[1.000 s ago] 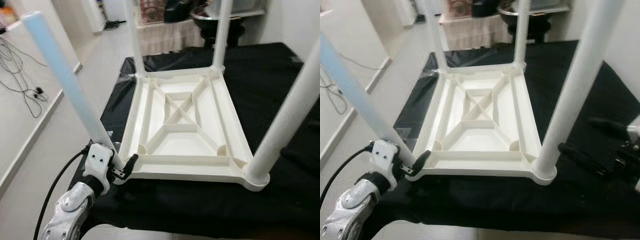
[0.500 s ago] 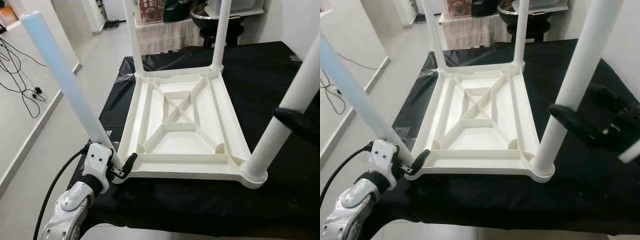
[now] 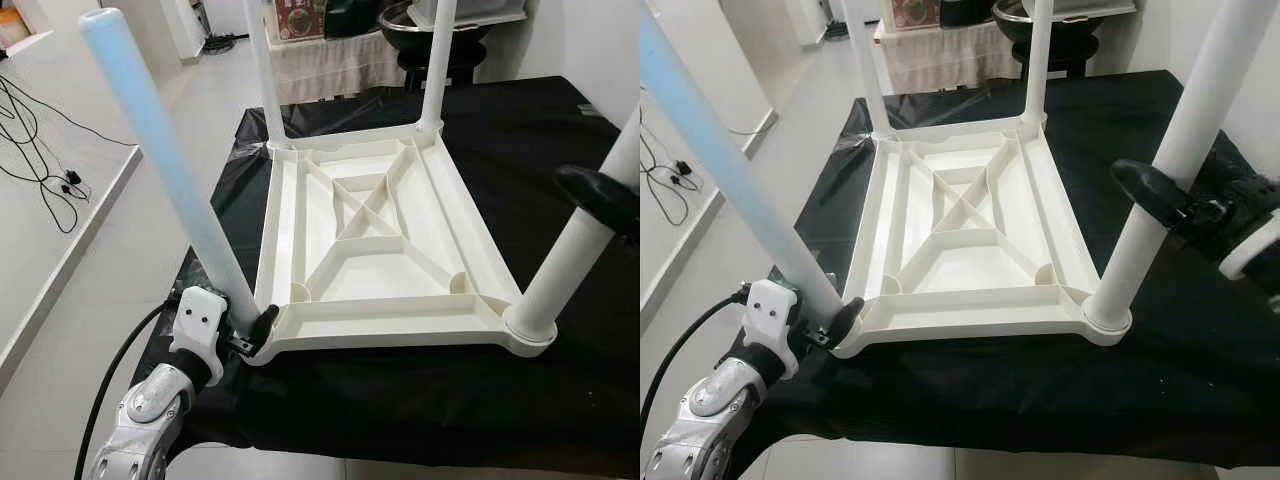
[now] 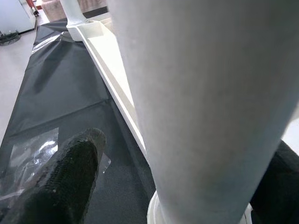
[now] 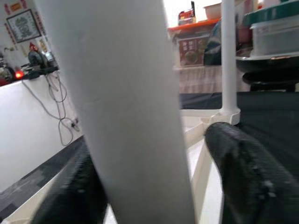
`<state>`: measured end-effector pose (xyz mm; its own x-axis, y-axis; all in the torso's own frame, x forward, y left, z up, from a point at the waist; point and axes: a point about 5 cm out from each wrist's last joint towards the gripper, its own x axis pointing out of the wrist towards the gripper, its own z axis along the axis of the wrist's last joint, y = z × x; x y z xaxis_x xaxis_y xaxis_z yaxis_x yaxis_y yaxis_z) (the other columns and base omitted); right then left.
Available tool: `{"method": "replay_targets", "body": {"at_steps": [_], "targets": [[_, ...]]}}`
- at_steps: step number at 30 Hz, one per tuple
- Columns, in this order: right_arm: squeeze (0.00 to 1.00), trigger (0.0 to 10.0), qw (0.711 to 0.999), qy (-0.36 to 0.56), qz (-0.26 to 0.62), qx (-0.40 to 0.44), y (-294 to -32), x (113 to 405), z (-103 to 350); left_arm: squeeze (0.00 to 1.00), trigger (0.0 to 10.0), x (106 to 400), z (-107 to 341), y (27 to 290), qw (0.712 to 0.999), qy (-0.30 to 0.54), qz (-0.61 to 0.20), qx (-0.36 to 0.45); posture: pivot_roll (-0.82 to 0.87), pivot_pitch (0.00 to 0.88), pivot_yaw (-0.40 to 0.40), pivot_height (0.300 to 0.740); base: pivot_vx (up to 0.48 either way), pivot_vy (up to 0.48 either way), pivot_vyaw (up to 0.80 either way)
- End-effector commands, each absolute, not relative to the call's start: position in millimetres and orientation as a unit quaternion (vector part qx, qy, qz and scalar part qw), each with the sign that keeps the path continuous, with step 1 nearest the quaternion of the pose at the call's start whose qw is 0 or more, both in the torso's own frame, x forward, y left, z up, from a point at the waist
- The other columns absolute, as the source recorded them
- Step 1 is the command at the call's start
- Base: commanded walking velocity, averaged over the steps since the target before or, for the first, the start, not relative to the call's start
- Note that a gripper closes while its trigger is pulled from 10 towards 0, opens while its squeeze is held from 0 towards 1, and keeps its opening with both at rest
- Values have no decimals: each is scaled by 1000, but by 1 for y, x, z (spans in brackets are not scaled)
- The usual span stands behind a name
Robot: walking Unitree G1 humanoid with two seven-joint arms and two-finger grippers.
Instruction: Building children table
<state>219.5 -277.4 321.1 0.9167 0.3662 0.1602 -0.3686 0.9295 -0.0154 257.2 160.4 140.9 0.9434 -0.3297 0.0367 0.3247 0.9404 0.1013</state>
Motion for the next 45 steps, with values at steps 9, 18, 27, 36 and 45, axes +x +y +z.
{"method": "replay_targets", "body": {"at_steps": [9, 18, 27, 36, 45], "targets": [[0, 0, 979, -51, 194, 22, -267, 227, 318, 0, 0, 254, 132, 172, 989, -11, -140, 43, -151, 144, 62, 740, 0, 0, 0], [0, 0, 981, -38, 190, 31, -265, 230, 313, 0, 0, 254, 132, 175, 990, -11, -134, 39, -128, 148, 73, 740, 0, 0, 0], [0, 0, 988, -26, 147, 45, -272, 237, 306, 0, 0, 256, 141, 182, 991, -25, -122, 41, -124, 149, 73, 740, 0, 0, 0], [0, 0, 995, -10, 45, 83, -285, 249, 290, 0, 0, 272, 207, 197, 983, -121, -115, 71, -107, 147, 85, 740, 0, 0, 0], [0, 0, 976, 13, -89, 200, -289, 270, 255, 0, 0, 286, 374, 215, 920, -326, -153, 154, -59, 125, 115, 740, 0, 0, 0]]}}
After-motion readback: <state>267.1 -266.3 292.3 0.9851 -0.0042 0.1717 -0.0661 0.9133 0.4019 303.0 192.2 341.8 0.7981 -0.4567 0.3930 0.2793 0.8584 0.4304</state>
